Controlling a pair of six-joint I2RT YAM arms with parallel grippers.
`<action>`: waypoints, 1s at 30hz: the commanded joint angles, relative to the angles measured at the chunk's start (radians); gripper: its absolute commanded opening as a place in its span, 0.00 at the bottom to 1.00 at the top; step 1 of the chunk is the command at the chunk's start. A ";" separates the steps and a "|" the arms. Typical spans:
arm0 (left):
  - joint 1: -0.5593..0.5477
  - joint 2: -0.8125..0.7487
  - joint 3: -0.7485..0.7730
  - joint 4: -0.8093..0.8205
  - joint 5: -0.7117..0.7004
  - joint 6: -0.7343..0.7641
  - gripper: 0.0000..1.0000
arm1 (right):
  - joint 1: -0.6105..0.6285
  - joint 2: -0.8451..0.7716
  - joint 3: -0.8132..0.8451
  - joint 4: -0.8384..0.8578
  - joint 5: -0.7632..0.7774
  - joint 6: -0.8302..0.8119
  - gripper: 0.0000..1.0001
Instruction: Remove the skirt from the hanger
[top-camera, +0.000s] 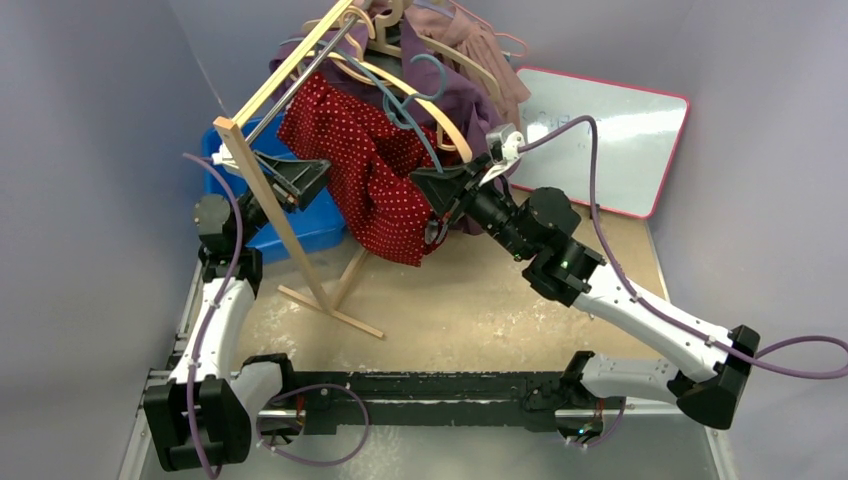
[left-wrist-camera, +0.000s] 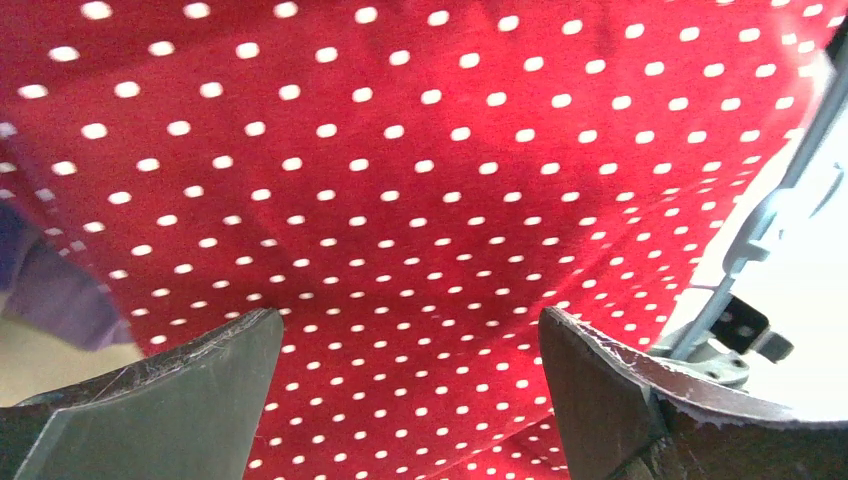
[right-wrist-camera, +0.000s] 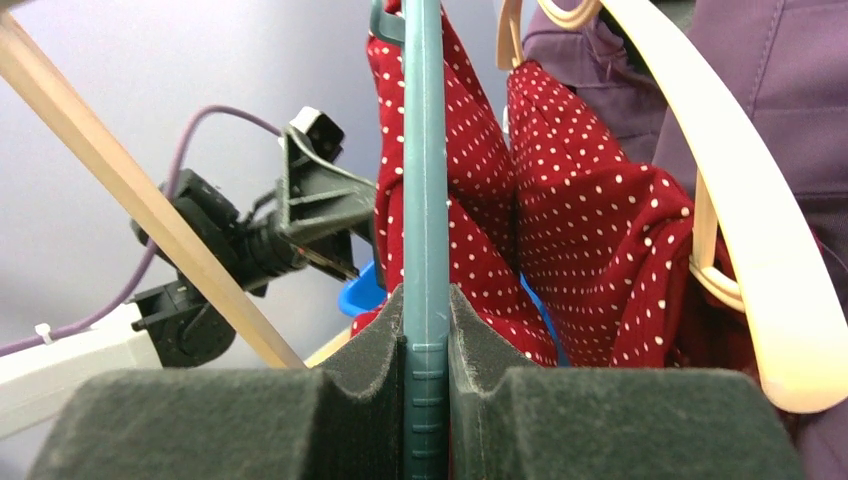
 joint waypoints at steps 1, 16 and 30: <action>0.006 -0.028 0.061 -0.193 -0.026 0.146 1.00 | 0.000 -0.025 0.131 0.209 0.002 0.022 0.00; 0.006 -0.029 0.138 -0.313 -0.088 0.149 1.00 | 0.000 0.040 0.271 0.222 0.034 0.013 0.00; 0.008 -0.017 0.504 -0.910 -0.407 0.621 1.00 | 0.000 0.020 0.252 -0.133 -0.203 -0.112 0.00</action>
